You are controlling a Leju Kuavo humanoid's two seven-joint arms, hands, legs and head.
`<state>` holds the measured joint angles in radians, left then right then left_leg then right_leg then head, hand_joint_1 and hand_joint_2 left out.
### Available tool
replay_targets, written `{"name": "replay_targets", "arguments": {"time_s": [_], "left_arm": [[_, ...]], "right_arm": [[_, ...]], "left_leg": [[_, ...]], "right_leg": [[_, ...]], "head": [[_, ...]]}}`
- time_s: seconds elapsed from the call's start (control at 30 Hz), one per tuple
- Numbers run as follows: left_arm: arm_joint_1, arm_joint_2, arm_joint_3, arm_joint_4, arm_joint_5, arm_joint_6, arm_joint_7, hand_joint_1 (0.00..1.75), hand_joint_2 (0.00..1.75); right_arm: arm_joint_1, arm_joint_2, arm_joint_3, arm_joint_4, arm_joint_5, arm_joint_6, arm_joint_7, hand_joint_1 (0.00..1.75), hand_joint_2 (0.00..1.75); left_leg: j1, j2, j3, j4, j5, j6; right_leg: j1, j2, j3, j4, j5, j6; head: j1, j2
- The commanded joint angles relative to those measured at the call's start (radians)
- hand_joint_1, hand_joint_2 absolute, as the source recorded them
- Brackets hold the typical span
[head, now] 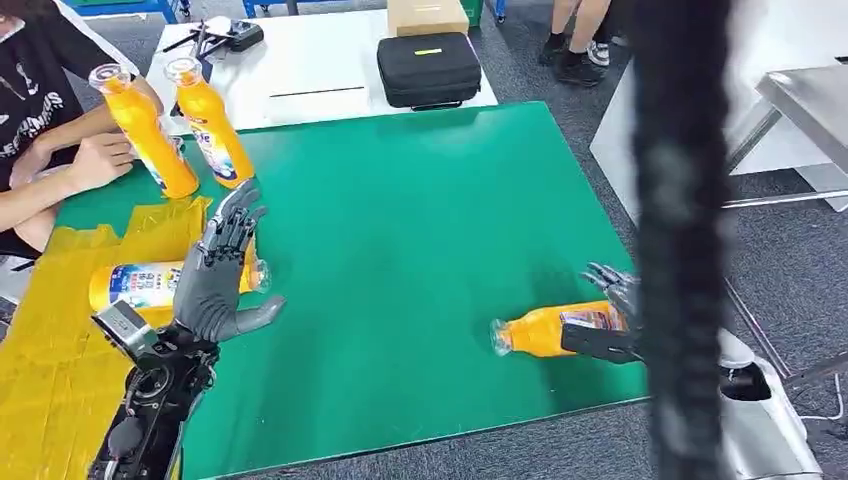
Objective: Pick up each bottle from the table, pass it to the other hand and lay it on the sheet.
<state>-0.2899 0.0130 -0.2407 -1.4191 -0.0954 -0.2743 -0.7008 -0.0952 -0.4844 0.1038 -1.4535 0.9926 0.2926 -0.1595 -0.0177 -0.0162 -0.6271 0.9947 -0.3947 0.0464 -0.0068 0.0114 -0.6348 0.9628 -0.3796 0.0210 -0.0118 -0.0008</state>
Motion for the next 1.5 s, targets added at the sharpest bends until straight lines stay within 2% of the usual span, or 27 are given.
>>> {"name": "replay_targets", "arguments": {"time_s": [0.03, 0.2, 0.27, 0.3, 0.4, 0.43, 0.5, 0.57, 0.67, 0.8, 0.87, 1.1, 1.13, 1.17, 1.2, 1.23, 1.37, 1.5], "left_arm": [[-0.071, -0.021, -0.032, 0.118, 0.003, -0.009, 0.003, 0.0, 1.75], [-0.07, -0.022, -0.028, 0.119, 0.007, -0.01, 0.003, 0.0, 1.75], [-0.069, -0.021, -0.025, 0.122, 0.01, -0.011, 0.003, 0.0, 1.75], [-0.068, -0.022, -0.023, 0.124, 0.013, -0.013, 0.003, 0.0, 1.75], [-0.068, -0.023, -0.023, 0.125, 0.015, -0.014, 0.003, 0.0, 1.75], [-0.068, -0.023, -0.023, 0.125, 0.015, -0.014, 0.003, 0.0, 1.75], [-0.068, -0.023, -0.023, 0.125, 0.015, -0.014, 0.003, 0.0, 1.75], [-0.068, -0.023, -0.023, 0.125, 0.015, -0.014, 0.003, 0.0, 1.75], [-0.068, -0.023, -0.023, 0.125, 0.015, -0.014, 0.003, 0.0, 1.75], [-0.068, -0.023, -0.023, 0.125, 0.015, -0.014, 0.003, 0.0, 1.75], [-0.067, -0.026, -0.023, 0.127, 0.016, -0.016, 0.003, 0.0, 1.75], [-0.057, -0.035, -0.013, 0.127, 0.021, -0.012, 0.003, 0.0, 1.75], [-0.055, -0.036, -0.011, 0.125, 0.021, -0.012, 0.003, 0.0, 1.75], [-0.051, -0.037, -0.007, 0.121, 0.02, -0.011, 0.003, 0.0, 1.75], [-0.049, -0.038, -0.003, 0.119, 0.018, -0.012, 0.003, 0.0, 1.75], [-0.046, -0.039, 0.001, 0.116, 0.016, -0.012, 0.003, 0.0, 1.75], [-0.031, -0.042, 0.012, 0.102, 0.005, -0.007, 0.003, 0.0, 1.75], [-0.008, -0.038, 0.012, 0.073, -0.006, -0.001, 0.003, 0.0, 1.75]], "right_arm": [[0.023, -0.005, -0.013, 0.133, -0.033, 0.044, -0.027, 0.0, 1.75], [0.028, -0.004, -0.013, 0.155, -0.042, 0.062, -0.032, 0.0, 1.75], [0.025, -0.001, -0.012, 0.162, -0.042, 0.063, -0.032, 0.0, 1.75], [0.02, 0.003, -0.01, 0.17, -0.041, 0.064, -0.03, 0.0, 1.75], [0.013, 0.006, -0.008, 0.178, -0.038, 0.065, -0.025, 0.0, 1.75], [0.013, 0.006, -0.008, 0.178, -0.038, 0.065, -0.025, 0.0, 1.75], [0.013, 0.006, -0.008, 0.178, -0.038, 0.065, -0.025, 0.0, 1.75], [0.013, 0.006, -0.008, 0.178, -0.038, 0.065, -0.025, 0.0, 1.75], [0.013, 0.006, -0.008, 0.178, -0.038, 0.065, -0.025, 0.0, 1.75], [0.013, 0.006, -0.008, 0.178, -0.038, 0.065, -0.025, 0.0, 1.75], [-0.004, 0.015, -0.006, 0.207, -0.029, 0.065, -0.011, 0.0, 1.75], [-0.061, 0.048, 0.018, 0.331, 0.039, -0.005, 0.025, 0.0, 1.75], [-0.066, 0.055, 0.018, 0.338, 0.045, -0.019, 0.025, 0.05, 1.75], [-0.079, 0.07, 0.019, 0.354, 0.061, -0.046, 0.033, 1.06, 1.75], [-0.096, 0.086, 0.019, 0.373, 0.075, -0.071, 0.038, 1.5, 1.75], [-0.112, 0.106, 0.017, 0.382, 0.083, -0.097, 0.04, 1.75, 1.75], [-0.132, 0.168, -0.009, 0.365, 0.089, -0.175, 0.049, 1.75, 1.75], [-0.103, 0.217, -0.034, 0.282, 0.083, -0.232, 0.042, 1.75, 1.75]], "left_leg": [[0.002, -0.003, 0.008, 0.001, -0.004, -0.005], [0.002, 0.0, 0.004, 0.0, -0.002, -0.003], [0.002, -0.001, 0.009, 0.0, -0.004, -0.004], [0.001, 0.0, 0.003, -0.001, -0.001, -0.002], [0.001, 0.0, 0.004, -0.001, -0.002, -0.002], [0.002, 0.001, 0.01, 0.001, -0.006, -0.005], [0.001, 0.0, 0.003, 0.0, -0.002, -0.002], [0.002, 0.001, 0.008, 0.001, -0.005, -0.004], [0.001, 0.0, 0.003, -0.001, -0.002, -0.002], [0.001, 0.0, 0.006, 0.0, -0.003, -0.003], [0.001, 0.0, 0.002, -0.001, -0.001, -0.001], [0.002, 0.001, 0.006, -0.001, -0.003, -0.003], [0.002, 0.001, 0.008, 0.0, -0.004, -0.004], [0.001, 0.001, 0.004, -0.001, -0.002, -0.001], [0.002, 0.002, 0.007, -0.001, -0.003, -0.003], [0.002, 0.003, 0.006, -0.001, -0.003, -0.003], [0.001, 0.003, 0.005, -0.001, -0.002, -0.002], [0.002, 0.005, 0.007, -0.001, -0.003, -0.003]], "right_leg": [[0.002, -0.006, 0.01, 0.0, -0.005, -0.001], [0.002, -0.002, 0.005, -0.001, -0.001, 0.0], [0.002, -0.004, 0.01, -0.001, -0.004, 0.0], [0.001, -0.002, 0.004, -0.002, -0.001, 0.001], [0.001, -0.001, 0.005, -0.001, -0.001, 0.001], [0.002, -0.002, 0.011, 0.0, -0.005, 0.001], [0.001, -0.001, 0.004, -0.001, -0.001, 0.001], [0.002, -0.002, 0.01, 0.0, -0.004, 0.001], [0.001, -0.001, 0.004, -0.001, -0.001, 0.001], [0.002, -0.002, 0.007, -0.001, -0.002, 0.001], [0.001, -0.001, 0.003, -0.001, 0.0, 0.001], [0.002, -0.001, 0.008, -0.002, -0.002, 0.001], [0.002, -0.001, 0.01, -0.002, -0.003, 0.001], [0.001, 0.0, 0.005, -0.002, 0.0, 0.001], [0.002, 0.001, 0.008, -0.003, -0.001, 0.001], [0.002, 0.001, 0.008, -0.003, -0.001, 0.001], [0.001, 0.002, 0.006, -0.002, 0.0, 0.001], [0.001, 0.002, 0.007, -0.001, -0.001, 0.0]], "head": [[0.0, 0.0], [0.0, 0.0], [0.001, 0.0], [0.0, 0.0], [0.0, 0.0], [0.0, 0.0], [0.0, 0.0], [0.0, 0.0], [0.0, 0.0], [0.0, 0.0], [0.0, 0.0], [0.0, 0.0], [0.0, 0.0], [0.0, 0.0], [0.0, 0.0], [0.0, 0.0], [-0.001, 0.0], [0.0, 0.0]]}}
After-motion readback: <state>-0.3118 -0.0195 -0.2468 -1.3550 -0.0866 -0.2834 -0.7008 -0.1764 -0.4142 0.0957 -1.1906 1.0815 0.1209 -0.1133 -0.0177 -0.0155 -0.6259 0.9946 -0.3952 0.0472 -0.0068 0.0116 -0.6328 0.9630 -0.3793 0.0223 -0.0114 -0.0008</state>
